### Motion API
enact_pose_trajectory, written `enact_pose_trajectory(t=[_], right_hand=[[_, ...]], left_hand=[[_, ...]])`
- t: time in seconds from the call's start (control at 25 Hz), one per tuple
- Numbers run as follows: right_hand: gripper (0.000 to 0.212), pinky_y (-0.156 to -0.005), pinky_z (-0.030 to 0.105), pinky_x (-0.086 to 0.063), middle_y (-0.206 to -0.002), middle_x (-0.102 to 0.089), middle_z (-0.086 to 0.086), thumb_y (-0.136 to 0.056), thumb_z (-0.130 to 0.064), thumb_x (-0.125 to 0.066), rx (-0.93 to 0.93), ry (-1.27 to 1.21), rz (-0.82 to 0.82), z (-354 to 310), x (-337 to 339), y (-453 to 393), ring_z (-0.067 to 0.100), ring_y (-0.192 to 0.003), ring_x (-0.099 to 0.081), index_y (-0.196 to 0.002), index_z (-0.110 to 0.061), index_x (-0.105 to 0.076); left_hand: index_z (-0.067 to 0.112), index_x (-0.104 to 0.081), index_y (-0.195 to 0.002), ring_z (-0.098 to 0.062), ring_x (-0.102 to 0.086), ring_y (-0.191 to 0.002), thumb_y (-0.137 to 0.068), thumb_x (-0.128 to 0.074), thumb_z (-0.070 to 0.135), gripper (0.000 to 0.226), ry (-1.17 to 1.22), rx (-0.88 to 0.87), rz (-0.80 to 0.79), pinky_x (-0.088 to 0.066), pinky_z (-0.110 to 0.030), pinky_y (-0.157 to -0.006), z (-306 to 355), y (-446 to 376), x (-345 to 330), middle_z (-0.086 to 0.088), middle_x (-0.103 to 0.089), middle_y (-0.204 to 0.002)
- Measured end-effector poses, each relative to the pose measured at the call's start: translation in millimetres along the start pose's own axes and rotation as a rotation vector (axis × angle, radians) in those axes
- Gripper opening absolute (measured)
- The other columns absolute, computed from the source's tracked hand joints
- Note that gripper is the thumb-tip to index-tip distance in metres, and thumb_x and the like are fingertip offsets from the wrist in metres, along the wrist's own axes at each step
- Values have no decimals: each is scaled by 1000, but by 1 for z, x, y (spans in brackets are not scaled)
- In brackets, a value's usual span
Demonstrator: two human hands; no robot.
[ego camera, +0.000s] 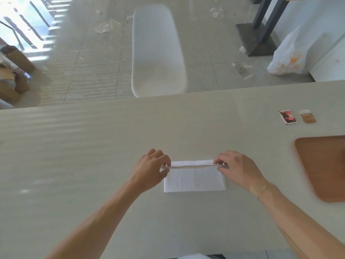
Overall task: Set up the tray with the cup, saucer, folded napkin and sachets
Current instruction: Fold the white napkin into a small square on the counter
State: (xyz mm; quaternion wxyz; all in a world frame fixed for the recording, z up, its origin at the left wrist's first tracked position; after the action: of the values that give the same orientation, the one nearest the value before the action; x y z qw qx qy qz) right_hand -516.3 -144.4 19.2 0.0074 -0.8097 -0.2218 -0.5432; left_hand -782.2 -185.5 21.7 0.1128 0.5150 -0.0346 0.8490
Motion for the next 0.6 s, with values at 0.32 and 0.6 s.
enact_pose_trajectory(t=[0.32, 0.6], right_hand=[[17, -72, 35, -49, -85, -68, -6, -74, -12, -76, 43, 80, 17, 14, -55, 36, 24, -86, -62, -86, -23, -72], [15, -77, 33, -46, -100, -64, -8, -82, -27, -66, 67, 210, -86, 16, -76, 38, 22, -97, -58, -97, -26, -68]], left_hand=[[21, -69, -85, -24, -60, -83, -75, -76, 17, 14, -44, 30, -45, -49, -32, -65, -1, 49, -63, 6, -66, -85], [21, -67, -95, -25, -59, -90, -83, -66, 28, 14, -153, -5, -144, -47, -33, -70, -8, 51, -80, 3, -65, -95]])
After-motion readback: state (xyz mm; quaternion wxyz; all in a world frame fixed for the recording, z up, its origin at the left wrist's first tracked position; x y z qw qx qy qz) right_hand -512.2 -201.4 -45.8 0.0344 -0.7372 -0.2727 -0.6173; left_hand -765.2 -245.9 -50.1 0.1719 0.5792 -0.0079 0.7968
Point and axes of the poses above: each hand's wrist, its own y-axis away from the middle knuckle, its own x-axis out of the back of the hand, z = x × y, the point moved 5 cm from there along -y, towards the middle knuckle
